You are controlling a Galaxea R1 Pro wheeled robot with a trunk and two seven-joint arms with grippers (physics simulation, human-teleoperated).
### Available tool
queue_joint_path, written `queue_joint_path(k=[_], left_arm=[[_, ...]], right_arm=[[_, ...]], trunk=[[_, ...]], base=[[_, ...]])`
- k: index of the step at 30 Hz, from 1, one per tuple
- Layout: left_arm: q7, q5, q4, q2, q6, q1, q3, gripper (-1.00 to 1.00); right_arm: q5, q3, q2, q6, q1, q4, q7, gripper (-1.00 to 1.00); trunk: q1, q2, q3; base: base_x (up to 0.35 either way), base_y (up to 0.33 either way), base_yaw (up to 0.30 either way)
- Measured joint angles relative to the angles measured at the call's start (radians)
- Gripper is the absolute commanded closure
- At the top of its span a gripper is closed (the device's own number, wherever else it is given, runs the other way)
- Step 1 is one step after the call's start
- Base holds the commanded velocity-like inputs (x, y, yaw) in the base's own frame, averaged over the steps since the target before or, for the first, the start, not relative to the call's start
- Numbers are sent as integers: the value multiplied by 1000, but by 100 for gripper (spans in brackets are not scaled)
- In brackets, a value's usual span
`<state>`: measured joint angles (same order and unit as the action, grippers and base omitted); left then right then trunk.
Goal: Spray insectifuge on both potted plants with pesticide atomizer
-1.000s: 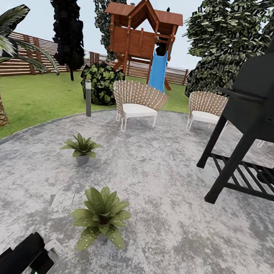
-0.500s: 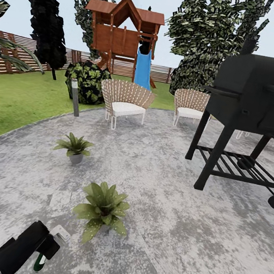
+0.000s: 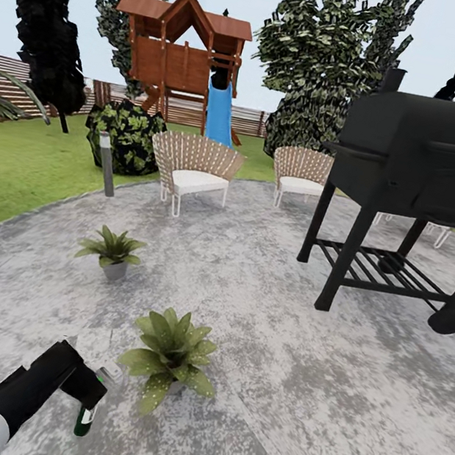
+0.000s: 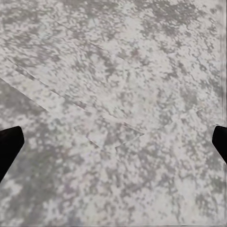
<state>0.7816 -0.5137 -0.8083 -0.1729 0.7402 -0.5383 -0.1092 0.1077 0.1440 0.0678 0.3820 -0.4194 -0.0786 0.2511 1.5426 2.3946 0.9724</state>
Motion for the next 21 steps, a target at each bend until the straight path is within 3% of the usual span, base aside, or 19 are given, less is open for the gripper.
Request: queue_joint_path(k=[2,4,6,7,8,10,12,17,21], left_arm=[[73,-4,8,-18,0,-25,-2,100],[132,-40,10,-33,-1,-38,-3,100],[202,-177,11,-39,8,-43,-11,100],[277,-260,11,-41,14,-44,-12,100],[346,-314,8,-43,16,-45,-12,100],[434,-389,1,-45,17,-52,-11,100],[475,-442,-3,-45,17,-75,-8,100],[489,-462,-7,-46,92,-110,-5,100],[491,-461,-8,-46,112,-169,-5,100]], right_arm=[[0,0,0,0,0,0,0,-100],[0,0,0,0,0,0,0,-100],[0,1,0,0,0,0,0,-100],[0,1,0,0,0,0,0,-100],[0,1,0,0,0,0,-1,-100],[0,1,0,0,0,0,-1,-100],[0,0,0,0,0,0,-1,-100],[0,0,0,0,0,0,1,-100],[2,0,0,0,0,1,1,-100]], trunk=[[0,0,-2],[0,0,-3],[0,0,-5],[0,0,-6],[0,0,-7],[0,0,-8],[0,0,-10],[0,0,-14],[0,0,-16]], base=[[9,4,-257],[3,1,-257],[1,0,-257],[0,0,-257],[0,0,-257],[0,0,-257],[0,0,-257],[0,0,-257],[0,0,-81]])
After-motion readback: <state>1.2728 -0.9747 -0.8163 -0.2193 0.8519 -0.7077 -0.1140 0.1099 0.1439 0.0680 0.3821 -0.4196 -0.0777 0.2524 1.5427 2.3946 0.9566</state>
